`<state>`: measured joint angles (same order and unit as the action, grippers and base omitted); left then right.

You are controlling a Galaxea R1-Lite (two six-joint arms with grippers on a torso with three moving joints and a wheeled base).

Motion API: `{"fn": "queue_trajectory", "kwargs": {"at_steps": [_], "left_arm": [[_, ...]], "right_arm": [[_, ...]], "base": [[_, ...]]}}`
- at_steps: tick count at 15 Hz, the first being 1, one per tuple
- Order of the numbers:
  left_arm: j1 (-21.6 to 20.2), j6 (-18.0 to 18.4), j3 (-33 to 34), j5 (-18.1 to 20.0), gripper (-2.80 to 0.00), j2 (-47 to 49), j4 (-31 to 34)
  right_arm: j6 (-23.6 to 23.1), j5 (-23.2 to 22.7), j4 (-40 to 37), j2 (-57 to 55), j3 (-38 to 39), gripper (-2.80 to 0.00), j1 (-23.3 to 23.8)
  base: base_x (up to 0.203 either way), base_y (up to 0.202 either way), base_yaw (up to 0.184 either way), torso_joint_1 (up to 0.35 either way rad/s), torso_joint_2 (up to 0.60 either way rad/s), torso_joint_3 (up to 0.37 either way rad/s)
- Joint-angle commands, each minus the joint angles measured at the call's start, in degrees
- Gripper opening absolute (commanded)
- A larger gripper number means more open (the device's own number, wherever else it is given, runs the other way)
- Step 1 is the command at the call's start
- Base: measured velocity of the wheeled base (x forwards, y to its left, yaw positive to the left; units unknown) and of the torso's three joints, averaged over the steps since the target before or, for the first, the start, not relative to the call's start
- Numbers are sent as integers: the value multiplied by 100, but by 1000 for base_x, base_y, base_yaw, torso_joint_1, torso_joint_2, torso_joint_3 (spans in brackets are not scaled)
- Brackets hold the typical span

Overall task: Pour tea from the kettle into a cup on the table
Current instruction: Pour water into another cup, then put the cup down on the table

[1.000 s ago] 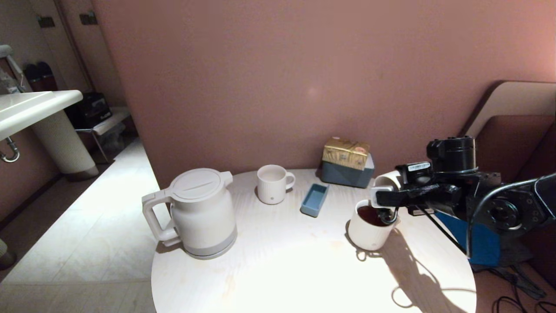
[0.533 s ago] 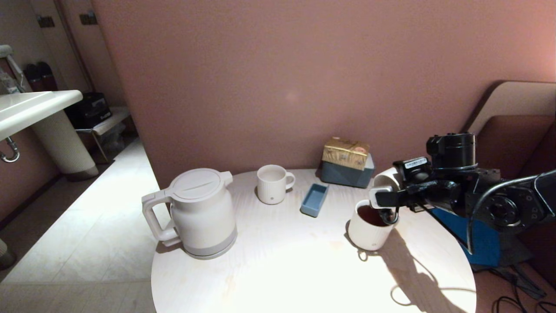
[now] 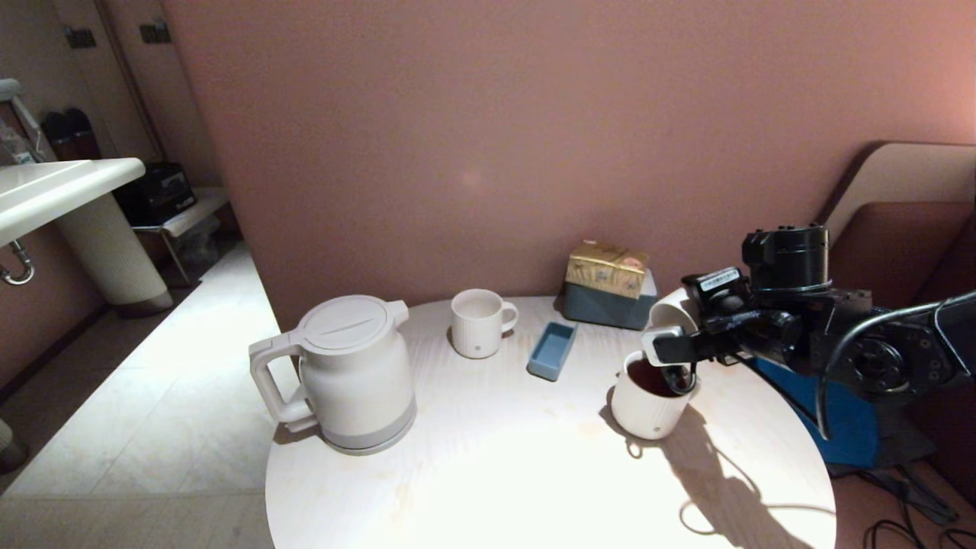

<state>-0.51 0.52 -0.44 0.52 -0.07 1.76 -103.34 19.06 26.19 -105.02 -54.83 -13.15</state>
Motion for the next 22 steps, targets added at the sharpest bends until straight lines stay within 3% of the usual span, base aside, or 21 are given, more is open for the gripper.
{"fn": "queue_trajectory", "kwargs": {"at_steps": [1,3,5,15,18,22], "left_arm": [[-2,0,0,0,-280,7,0],[-2,0,0,0,-280,7,0],[-2,0,0,0,-280,7,0],[-2,0,0,0,-280,7,0],[-2,0,0,0,-280,7,0],[-2,0,0,0,-280,7,0]], "right_arm": [[-5,9,18,42,23,-280,-4],[358,-8,12,105,88,-280,26],[1162,-25,10,201,220,-280,24],[6118,-788,-17,1038,1171,-280,42],[7471,-1546,81,1366,1713,-280,40],[9149,-2344,792,2013,2656,-280,40]], "base": [[0,0,0,0,0,0],[0,0,0,0,0,0],[0,0,0,0,0,0],[0,0,0,0,0,0],[0,0,0,0,0,0],[0,0,0,0,0,0]]}}
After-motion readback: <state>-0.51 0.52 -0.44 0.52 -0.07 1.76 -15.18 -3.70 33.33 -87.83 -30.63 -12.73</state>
